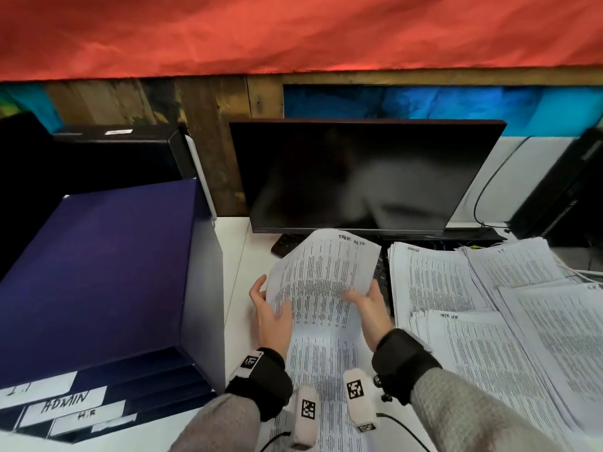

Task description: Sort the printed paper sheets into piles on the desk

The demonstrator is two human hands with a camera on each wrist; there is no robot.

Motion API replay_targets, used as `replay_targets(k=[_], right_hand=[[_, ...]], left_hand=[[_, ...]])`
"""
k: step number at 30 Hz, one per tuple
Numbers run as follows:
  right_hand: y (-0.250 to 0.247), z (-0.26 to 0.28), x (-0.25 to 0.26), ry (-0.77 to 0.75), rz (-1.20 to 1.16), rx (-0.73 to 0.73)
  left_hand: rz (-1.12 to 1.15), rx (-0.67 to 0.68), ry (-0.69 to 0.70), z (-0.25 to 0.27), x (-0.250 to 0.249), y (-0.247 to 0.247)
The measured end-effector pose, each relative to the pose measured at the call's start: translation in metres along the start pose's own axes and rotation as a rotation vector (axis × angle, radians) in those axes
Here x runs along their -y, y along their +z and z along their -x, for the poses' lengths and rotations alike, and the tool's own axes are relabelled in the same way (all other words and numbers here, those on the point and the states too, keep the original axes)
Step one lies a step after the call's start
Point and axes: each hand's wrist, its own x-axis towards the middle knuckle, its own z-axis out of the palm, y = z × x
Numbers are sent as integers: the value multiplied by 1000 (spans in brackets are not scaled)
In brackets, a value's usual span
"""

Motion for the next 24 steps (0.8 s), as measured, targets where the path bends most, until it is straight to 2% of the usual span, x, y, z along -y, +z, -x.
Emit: replay_targets(k=[2, 6, 8, 12, 14, 17, 19, 21, 24], right_hand=[[2, -1, -9, 52, 54, -9], [2, -5, -19, 81, -9, -119], [1, -6, -18, 75, -42, -89], [5, -2, -22, 80, 1, -19], [8, 0, -27, 35, 65, -64], [-1, -5, -22, -106, 206, -222], [-26, -14, -8, -169, 277, -360], [-64, -23, 12, -169, 280, -479], [-150, -31, 24, 1, 410, -599]], left_hand=[[-3, 19, -61, -2, 7, 1], [68, -63, -164, -11, 11, -2], [61, -94, -182, -13, 8, -4], [10, -53, -186, -7, 11, 0], [21, -58, -180, -6, 12, 5], [-3, -66, -118, -11, 20, 9], [-105, -45, -48, -15, 33, 7], [-321, 26, 9, -16, 52, 2], [-779, 210, 20, -12, 82, -4]])
